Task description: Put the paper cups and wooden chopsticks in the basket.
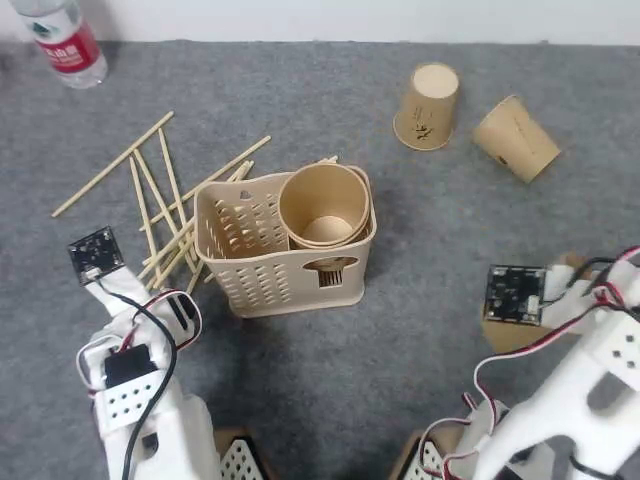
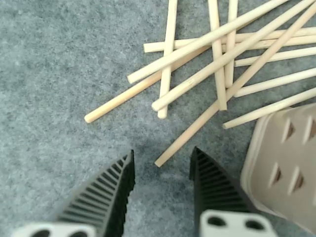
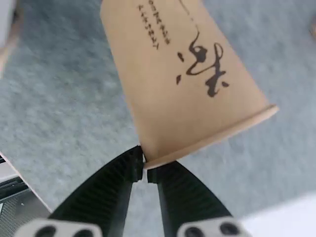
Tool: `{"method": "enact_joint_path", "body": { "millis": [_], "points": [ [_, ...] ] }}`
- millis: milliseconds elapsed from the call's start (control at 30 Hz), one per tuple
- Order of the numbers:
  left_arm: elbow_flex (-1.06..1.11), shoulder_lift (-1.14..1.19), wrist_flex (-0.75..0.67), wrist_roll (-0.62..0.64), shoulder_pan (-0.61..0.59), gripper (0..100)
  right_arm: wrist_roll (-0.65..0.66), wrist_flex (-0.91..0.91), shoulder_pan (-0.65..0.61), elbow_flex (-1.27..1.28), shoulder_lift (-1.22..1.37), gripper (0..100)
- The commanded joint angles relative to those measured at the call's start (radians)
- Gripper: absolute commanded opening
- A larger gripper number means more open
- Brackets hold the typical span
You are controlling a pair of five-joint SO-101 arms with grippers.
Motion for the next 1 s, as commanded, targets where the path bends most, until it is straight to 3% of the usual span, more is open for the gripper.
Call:
{"method": "enact_joint_path", "body": {
  "millis": [0, 167, 367, 633, 733, 867, 967],
  "points": [
    [-0.007, -0.011, -0.021, 0.002, 0.006, 17, -0.031, 0.028, -0.084, 0.035, -0.025, 0.9],
    [-0.007, -0.011, -0.021, 0.002, 0.006, 17, -0.183, -0.036, -0.196, 0.098, -0.025, 4.1],
    [-0.007, -0.011, -0.021, 0.002, 0.006, 17, -0.336, -0.082, -0.265, 0.170, -0.025, 24.0],
    [-0.007, -0.011, -0.021, 0.002, 0.006, 17, -0.385, 0.004, -0.423, 0.186, -0.027, 19.9],
    [-0.007, -0.011, -0.021, 0.002, 0.006, 17, -0.520, -0.079, -0.450, 0.176, -0.027, 19.9],
    [-0.007, -0.011, -0.021, 0.002, 0.006, 17, -0.848, -0.354, -0.404, 0.170, -0.016, 19.8],
    [-0.007, -0.011, -0.021, 0.002, 0.006, 17, -1.037, -0.432, -0.380, 0.189, -0.016, 19.8]
  ]
}}
